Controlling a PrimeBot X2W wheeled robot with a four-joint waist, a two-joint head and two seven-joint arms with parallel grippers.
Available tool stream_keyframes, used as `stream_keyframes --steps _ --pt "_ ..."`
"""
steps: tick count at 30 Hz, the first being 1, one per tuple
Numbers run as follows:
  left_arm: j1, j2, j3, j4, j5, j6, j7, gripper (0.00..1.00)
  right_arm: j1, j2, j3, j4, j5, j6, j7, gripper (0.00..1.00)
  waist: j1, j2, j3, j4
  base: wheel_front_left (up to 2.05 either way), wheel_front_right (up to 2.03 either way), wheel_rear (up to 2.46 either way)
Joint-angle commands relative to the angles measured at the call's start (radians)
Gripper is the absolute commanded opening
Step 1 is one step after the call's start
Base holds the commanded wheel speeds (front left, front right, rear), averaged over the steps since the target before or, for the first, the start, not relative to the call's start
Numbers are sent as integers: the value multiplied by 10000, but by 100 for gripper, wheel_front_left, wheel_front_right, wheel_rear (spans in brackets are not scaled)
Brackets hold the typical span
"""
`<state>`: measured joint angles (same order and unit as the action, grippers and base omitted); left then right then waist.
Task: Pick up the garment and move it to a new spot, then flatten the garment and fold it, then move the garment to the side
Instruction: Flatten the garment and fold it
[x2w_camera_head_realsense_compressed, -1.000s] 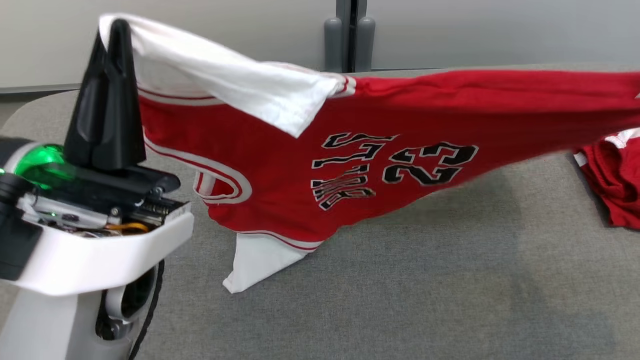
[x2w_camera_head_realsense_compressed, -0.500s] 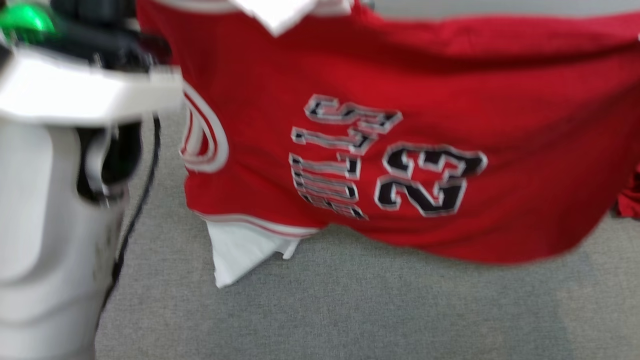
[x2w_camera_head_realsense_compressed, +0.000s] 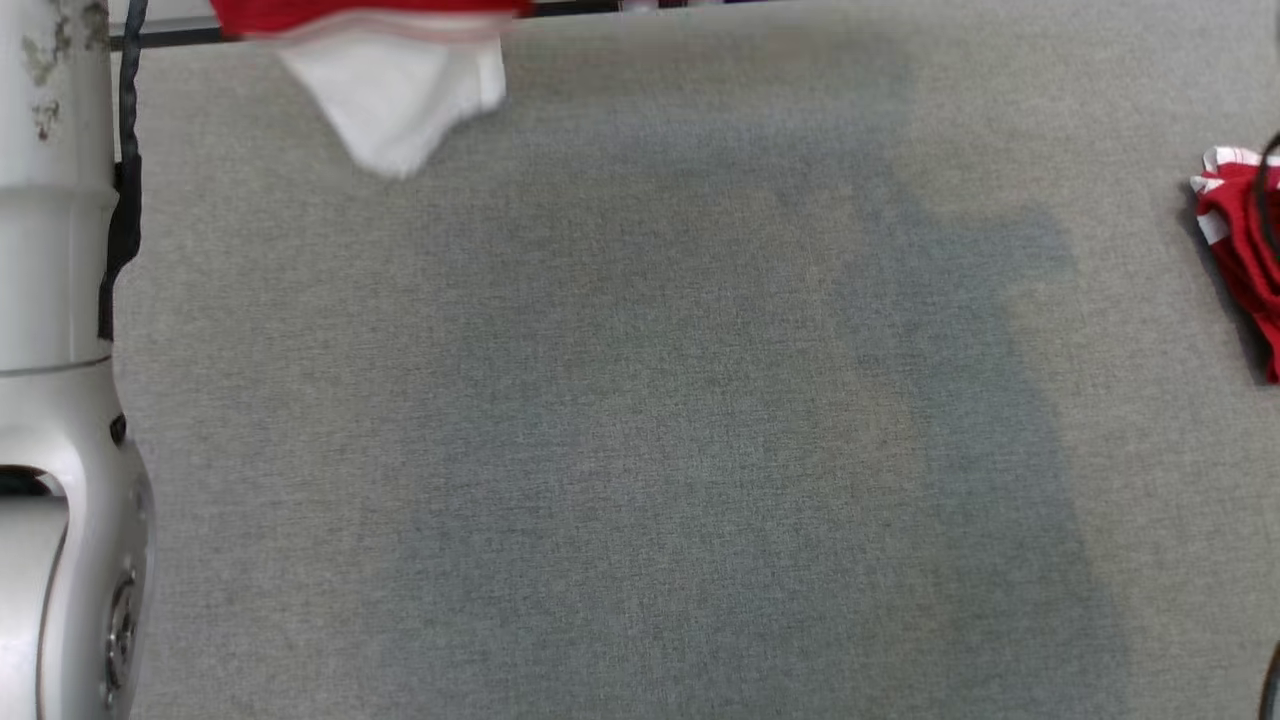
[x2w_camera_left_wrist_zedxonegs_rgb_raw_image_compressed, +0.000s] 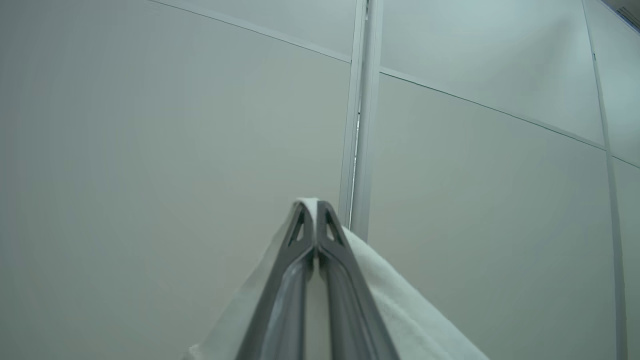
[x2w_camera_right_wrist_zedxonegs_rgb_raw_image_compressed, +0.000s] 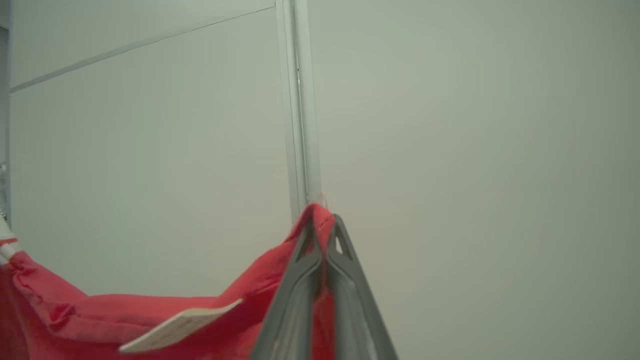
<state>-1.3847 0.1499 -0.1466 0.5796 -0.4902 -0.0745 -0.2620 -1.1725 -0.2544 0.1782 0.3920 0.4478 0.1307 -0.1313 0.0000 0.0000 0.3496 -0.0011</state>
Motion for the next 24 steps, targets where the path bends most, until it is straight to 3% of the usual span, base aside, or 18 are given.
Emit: stream_keyframes --steps 1,6,11,14,18,24 --pt "-18 -5 103 326 134 -82 -3 0 -120 89 262 537 115 0 -195 0 0 0 134 -60 0 0 0" --pt "411 -337 239 2074 137 -304 -10 0 -798 222 1353 3015 275 -1 -666 0 0 0 672 64 0 0 0" --pt "1494 -625 -119 4106 109 -460 -17 0 -308 495 1981 5222 632 0 -957 0 0 0 1130 313 0 0 0" --pt "2311 -776 -186 4718 55 -515 -22 0 305 671 2311 5908 972 0 -1174 0 0 0 1312 346 0 0 0" --pt "4083 -765 184 4321 35 -550 -23 0 1969 779 2541 5848 1734 0 -1356 0 0 0 1224 287 0 0 0" --pt "6951 -685 1254 2322 256 -561 -18 0 4718 586 1904 3908 1891 0 -1340 0 0 0 560 214 0 0 0"
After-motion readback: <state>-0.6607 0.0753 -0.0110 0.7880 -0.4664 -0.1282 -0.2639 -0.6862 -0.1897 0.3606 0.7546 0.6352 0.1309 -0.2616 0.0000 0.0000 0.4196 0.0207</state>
